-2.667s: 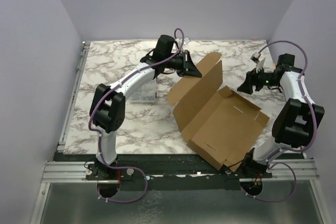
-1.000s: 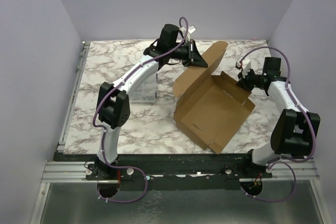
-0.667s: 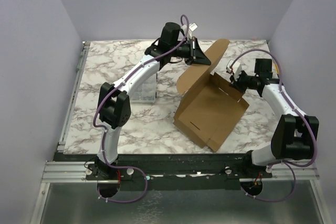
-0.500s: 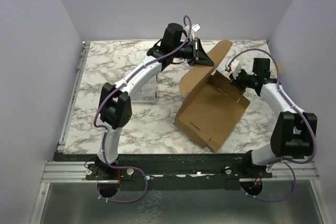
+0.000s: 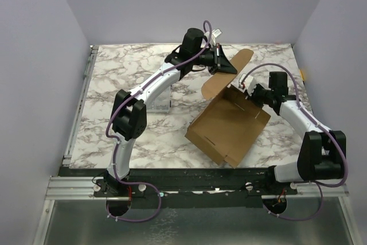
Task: Fold the paper box
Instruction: Fold the paper box at the center of the board.
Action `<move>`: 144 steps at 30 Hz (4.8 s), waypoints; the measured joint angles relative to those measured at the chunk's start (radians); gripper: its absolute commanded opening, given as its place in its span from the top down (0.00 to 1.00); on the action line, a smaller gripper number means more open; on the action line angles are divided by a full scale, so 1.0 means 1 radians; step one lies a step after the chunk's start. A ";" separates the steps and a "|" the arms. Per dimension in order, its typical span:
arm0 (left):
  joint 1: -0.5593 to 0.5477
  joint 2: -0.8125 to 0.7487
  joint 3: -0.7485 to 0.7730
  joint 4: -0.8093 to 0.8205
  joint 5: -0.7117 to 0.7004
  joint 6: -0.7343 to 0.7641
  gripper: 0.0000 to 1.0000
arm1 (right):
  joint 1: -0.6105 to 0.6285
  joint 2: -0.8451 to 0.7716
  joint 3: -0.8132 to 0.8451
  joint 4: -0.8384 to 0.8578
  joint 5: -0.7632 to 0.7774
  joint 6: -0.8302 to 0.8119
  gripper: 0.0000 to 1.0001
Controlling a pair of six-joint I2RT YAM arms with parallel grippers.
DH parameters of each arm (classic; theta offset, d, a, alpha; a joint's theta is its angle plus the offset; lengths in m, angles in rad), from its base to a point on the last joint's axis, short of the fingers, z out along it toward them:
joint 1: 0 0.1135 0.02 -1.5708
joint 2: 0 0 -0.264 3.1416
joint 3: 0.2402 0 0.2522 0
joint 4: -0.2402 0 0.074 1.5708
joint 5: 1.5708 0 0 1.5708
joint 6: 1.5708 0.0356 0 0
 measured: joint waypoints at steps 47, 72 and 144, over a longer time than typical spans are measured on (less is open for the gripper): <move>0.018 -0.010 -0.106 0.074 -0.018 -0.010 1.00 | -0.036 0.262 0.155 -0.108 -0.219 0.322 0.66; 0.011 0.006 -0.093 0.077 -0.018 -0.011 1.00 | -0.047 0.312 0.164 0.025 -0.084 0.451 0.99; -0.003 0.048 -0.064 0.090 -0.029 -0.017 1.00 | -0.132 0.367 0.190 0.062 -0.160 0.274 0.43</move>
